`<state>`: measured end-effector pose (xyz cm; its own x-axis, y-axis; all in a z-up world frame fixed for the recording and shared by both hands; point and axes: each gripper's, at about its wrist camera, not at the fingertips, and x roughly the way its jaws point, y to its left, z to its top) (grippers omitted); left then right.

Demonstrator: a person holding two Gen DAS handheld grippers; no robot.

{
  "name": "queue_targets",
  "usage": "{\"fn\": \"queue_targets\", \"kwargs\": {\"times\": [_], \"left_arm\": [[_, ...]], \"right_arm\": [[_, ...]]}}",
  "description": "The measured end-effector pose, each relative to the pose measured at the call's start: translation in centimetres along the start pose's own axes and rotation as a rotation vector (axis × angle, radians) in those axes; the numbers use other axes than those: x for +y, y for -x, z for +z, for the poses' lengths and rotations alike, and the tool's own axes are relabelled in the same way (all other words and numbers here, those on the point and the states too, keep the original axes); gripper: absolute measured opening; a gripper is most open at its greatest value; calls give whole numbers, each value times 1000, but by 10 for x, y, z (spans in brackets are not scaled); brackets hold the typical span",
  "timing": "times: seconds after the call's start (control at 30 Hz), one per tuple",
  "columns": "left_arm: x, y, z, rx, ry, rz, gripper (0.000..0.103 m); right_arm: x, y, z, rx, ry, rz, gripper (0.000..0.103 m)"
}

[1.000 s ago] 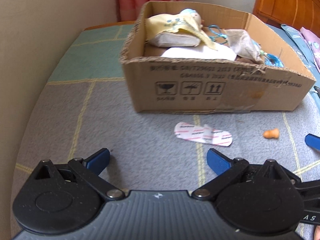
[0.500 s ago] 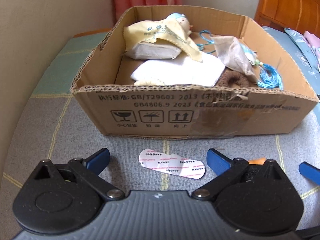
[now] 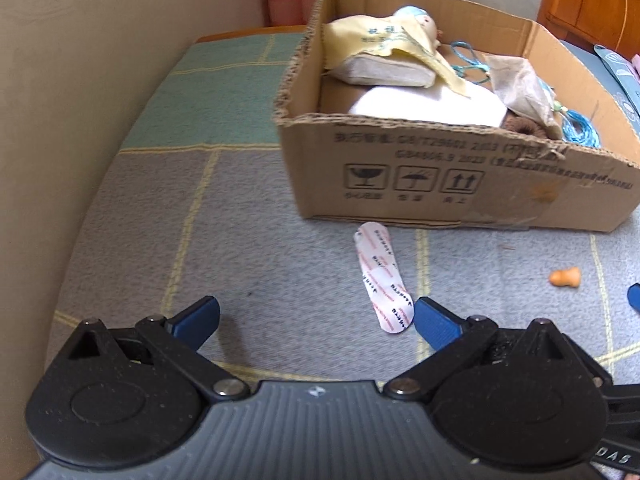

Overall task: Organize soft objects
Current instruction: 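Lower the left gripper onto the pink-and-white patch and close it, then close the right gripper on the orange earplug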

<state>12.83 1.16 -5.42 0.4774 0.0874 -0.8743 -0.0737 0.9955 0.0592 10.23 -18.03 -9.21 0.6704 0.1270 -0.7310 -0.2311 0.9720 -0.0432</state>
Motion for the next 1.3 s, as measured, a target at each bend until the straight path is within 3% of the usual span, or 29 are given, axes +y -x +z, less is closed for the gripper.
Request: {"fn": "queue_targets", "kwargs": {"times": [0.17, 0.33, 0.53, 0.57, 0.83, 0.97, 1.3], "left_arm": [[2, 3, -6, -38, -20, -14, 101], [-7, 8, -4, -82, -17, -108, 91], [-15, 7, 2, -111, 8, -128, 57], [-15, 8, 2, -116, 10, -136, 48], [-23, 8, 0, -147, -48, -132, 23], [-20, 8, -2, -158, -78, -146, 18], [-16, 15, -12, -179, -195, -177, 17]], "right_arm": [[2, 2, -1, 0, 9, -4, 103], [4, 3, -2, -3, 10, -3, 103], [3, 2, -2, -7, 9, 3, 103], [3, 2, -2, -9, 10, 4, 103], [3, 0, -1, -18, 13, 11, 103], [4, 1, -1, -21, 19, 12, 103], [9, 3, 1, -39, 40, 29, 103]]}}
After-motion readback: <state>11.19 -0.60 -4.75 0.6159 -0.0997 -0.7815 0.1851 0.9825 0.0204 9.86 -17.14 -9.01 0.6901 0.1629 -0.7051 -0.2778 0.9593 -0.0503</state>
